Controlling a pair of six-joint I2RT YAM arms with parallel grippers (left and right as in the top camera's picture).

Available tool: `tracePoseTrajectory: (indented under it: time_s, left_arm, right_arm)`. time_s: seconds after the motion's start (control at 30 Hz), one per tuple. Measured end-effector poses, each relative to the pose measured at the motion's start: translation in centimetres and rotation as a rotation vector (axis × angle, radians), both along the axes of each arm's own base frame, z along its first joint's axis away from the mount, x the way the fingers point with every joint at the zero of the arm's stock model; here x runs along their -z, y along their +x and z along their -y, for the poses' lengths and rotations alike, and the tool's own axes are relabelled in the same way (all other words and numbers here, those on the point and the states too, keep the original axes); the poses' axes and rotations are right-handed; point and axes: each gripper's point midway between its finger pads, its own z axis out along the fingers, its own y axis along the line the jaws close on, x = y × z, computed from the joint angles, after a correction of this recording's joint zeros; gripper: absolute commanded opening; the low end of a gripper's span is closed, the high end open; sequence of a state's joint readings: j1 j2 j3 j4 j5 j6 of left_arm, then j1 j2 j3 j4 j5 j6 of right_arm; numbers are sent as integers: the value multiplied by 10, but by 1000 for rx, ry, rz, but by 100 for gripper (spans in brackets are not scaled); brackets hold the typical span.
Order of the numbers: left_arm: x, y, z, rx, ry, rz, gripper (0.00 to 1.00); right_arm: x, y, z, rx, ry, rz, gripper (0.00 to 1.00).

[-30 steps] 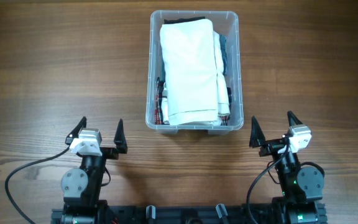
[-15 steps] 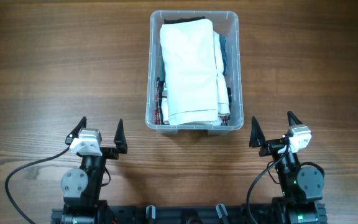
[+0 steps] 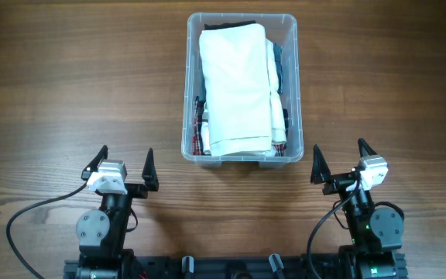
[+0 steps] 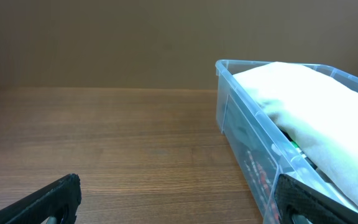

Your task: Pack container

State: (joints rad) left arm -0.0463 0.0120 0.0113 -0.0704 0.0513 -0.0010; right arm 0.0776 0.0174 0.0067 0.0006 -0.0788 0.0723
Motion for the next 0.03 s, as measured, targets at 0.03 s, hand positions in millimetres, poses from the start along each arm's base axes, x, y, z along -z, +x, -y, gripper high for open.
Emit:
tracePoseTrajectory:
  time_s: [0.03]
  left_arm:
    - [0,0,0,0,0,0,100]
  right_arm:
    - [0,0,0,0,0,0,100]
